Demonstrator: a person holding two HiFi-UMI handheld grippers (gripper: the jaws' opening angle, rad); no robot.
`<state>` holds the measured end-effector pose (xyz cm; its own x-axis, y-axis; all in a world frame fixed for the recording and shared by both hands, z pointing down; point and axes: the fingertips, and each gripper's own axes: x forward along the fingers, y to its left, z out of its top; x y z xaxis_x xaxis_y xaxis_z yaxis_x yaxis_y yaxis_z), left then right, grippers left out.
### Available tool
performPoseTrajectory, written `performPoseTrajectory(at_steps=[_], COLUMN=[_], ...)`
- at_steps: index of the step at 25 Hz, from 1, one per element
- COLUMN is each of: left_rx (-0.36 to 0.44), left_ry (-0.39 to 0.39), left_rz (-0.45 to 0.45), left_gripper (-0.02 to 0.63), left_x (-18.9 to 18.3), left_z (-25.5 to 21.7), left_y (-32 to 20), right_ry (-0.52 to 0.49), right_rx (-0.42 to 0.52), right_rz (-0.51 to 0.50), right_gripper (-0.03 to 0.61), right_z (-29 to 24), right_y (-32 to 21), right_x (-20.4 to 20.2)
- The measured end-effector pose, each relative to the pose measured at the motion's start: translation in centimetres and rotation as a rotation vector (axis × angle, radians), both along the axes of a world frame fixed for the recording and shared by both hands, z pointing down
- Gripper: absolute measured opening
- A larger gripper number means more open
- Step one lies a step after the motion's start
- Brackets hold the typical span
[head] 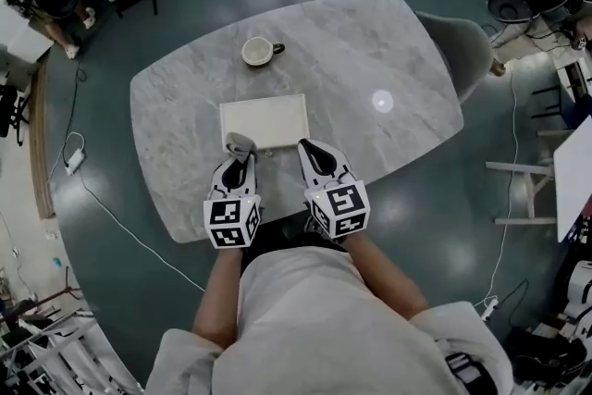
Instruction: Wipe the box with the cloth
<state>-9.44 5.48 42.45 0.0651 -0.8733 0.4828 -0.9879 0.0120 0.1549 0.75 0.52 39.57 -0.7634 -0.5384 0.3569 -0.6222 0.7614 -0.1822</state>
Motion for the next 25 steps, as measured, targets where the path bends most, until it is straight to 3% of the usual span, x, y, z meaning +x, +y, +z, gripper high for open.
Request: performPoseTrajectory(at_steps=[4, 9, 14, 19, 25], left_rx=[0.072, 0.197, 0.273, 0.323, 0.353], left_ry=[-0.028, -0.103, -0.051, -0.159, -0.136], left_rz=[-0.048, -0.121, -0.186, -0.154, -0.098], left_gripper=[0.035, 0.035, 0.035, 0.035, 0.035], left_x=[2.3, 3.1, 2.6, 1.6, 1.5], left_z=[-3.2, -9.1, -13.1, -15.4, -17.0], left_y=[1.6, 3.6, 7.0, 8.6, 9.3], right_ry=[-0.047, -0.14, -0.166, -0.173, -0.143], right_rx=[0.05, 0.182, 0.283, 0.339, 0.354], right_rz=[-0.022, -0.079, -0.06, -0.054, -0.012], right_gripper=[0.026, 0.026, 0.026, 0.026, 0.026], right_z=[-2.6, -8.8, -13.0, -14.9, -16.0], right_y=[0.9, 2.0, 4.5, 6.4, 8.1], right_x=[2.1, 3.1, 3.9, 2.5, 2.3])
